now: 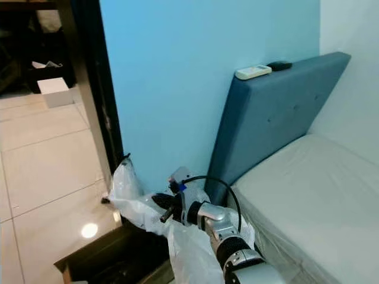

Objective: Clean up the room

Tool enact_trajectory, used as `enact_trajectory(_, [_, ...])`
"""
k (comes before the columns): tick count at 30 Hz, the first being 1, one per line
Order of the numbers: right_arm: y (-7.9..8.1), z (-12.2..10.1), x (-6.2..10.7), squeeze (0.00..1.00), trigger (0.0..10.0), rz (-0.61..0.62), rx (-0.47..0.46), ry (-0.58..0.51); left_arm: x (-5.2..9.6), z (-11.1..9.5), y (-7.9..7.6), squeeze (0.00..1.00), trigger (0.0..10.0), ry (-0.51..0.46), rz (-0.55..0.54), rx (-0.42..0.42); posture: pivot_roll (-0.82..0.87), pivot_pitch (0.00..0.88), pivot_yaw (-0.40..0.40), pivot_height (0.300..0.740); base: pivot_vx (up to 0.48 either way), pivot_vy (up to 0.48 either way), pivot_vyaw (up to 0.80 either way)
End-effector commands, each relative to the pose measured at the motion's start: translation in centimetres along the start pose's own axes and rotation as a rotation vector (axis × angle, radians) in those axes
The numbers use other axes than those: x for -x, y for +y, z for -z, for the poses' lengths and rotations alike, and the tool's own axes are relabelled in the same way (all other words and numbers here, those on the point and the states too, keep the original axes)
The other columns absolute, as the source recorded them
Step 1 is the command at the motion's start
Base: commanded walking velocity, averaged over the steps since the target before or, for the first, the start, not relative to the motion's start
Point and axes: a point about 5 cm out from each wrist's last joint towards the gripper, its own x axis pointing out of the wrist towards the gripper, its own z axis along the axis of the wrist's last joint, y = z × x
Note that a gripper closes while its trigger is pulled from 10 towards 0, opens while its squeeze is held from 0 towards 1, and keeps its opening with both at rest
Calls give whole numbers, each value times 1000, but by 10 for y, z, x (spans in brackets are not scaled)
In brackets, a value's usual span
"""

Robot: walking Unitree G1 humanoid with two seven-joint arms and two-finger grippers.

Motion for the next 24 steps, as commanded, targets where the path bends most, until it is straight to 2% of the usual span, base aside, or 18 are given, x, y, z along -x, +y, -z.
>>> enact_trajectory(1, [0, 7, 5, 0, 10000, -34, 23, 52, 0, -1, -6, 0, 10000, -4, 21, -12, 171, 0, -170, 740, 0, 0, 644])
enact_trajectory(2, [0, 7, 5, 0, 10000, -34, 23, 52, 0, -1, -6, 0, 10000, -4, 21, -12, 171, 0, -170, 740, 0, 0, 644])
enact_trajectory(6, [0, 21, 15, 0, 10000, -77, 146, 214, -2, -14, -6, 0, 10000, -50, 28, -5, 176, 0, -170, 740, 0, 0, 644])
enact_trajectory(8, [-2, 24, 18, 0, 10000, -67, 177, 243, -2, -16, -6, 0, 10000, -58, 29, -6, 175, 0, -167, 740, 0, 0, 650])
enact_trajectory(14, [-8, 25, 21, 0, 10000, 6, 153, 233, -3, -21, -7, 0, 10000, -72, 38, -11, 170, 0, -158, 740, 0, -80, 644])
enact_trajectory(22, [-4, 40, 27, 0, 10000, 22, 178, 300, -3, -26, -7, 0, 10000, -82, 56, -29, 155, 0, -136, 740, 0, -452, 644])
enact_trajectory(24, [-3, 42, 28, 0, 10000, 25, 184, 308, -3, -25, -6, 0, 10000, -79, 46, -34, 151, 0, -133, 740, 0, 0, 644])
